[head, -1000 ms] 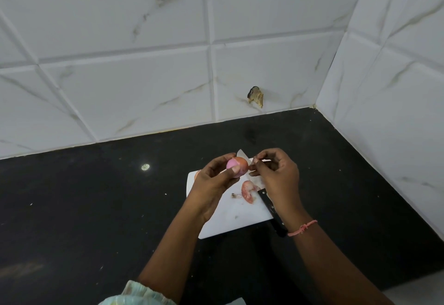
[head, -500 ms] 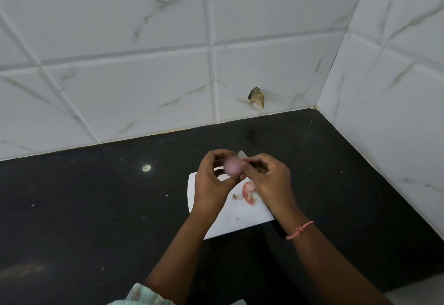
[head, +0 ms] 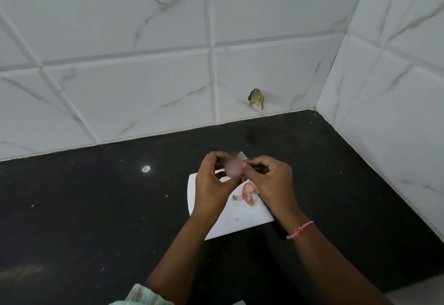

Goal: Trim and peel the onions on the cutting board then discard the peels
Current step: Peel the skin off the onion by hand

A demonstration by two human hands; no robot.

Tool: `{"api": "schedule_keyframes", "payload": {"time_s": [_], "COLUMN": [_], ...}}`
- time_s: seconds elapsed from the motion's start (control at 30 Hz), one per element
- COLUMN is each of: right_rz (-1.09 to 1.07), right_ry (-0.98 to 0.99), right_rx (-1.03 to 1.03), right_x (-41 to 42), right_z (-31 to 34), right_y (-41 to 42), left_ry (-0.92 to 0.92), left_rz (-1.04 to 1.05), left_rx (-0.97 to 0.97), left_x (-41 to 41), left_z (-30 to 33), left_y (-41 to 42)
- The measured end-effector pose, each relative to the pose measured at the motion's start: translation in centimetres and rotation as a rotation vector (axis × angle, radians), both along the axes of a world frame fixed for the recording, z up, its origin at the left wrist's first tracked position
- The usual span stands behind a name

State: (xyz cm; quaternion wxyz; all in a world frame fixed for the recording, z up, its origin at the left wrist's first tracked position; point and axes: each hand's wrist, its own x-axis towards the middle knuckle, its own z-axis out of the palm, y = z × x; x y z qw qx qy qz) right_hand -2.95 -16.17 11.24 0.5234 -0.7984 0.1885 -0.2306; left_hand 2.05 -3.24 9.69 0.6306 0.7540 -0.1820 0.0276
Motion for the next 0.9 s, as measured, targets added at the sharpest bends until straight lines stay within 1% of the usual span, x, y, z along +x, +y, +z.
{"api": "schedule_keyframes", "payload": {"time_s": [0.13, 0.2, 0.37, 0.53, 0.9], "right_rz": [-0.030, -0.028, 0.087, 0.039, 0.009], "right_ry": [-0.028, -0.028, -0.001, 0.026, 0.004], "right_rx": [-0.023, -0.003, 0.066, -0.003, -0.106], "right_x": [-0.11, -0.08, -0.09, 0.06, 0.22], "right_z": [-0.04, 0.03, 0.40, 0.25, 0.10], "right_y": [0.07, 0.07, 0.32, 0.04, -0.07], "left_ry": [0.033, 0.047, 0.031, -0.012, 0.014], "left_rz": [-0.007, -0.008, -0.005, -0.009, -0.014], "left_rx": [-0.020, -0.037, -0.048, -0.022, -0.018], "left_x": [-0.05, -0.08, 0.00, 0.01, 0.05], "left_z": [0.19, 0.31, 0.56, 0.53, 0.56], "left_y": [0.03, 0.11, 0.48, 0.47, 0.16]}}
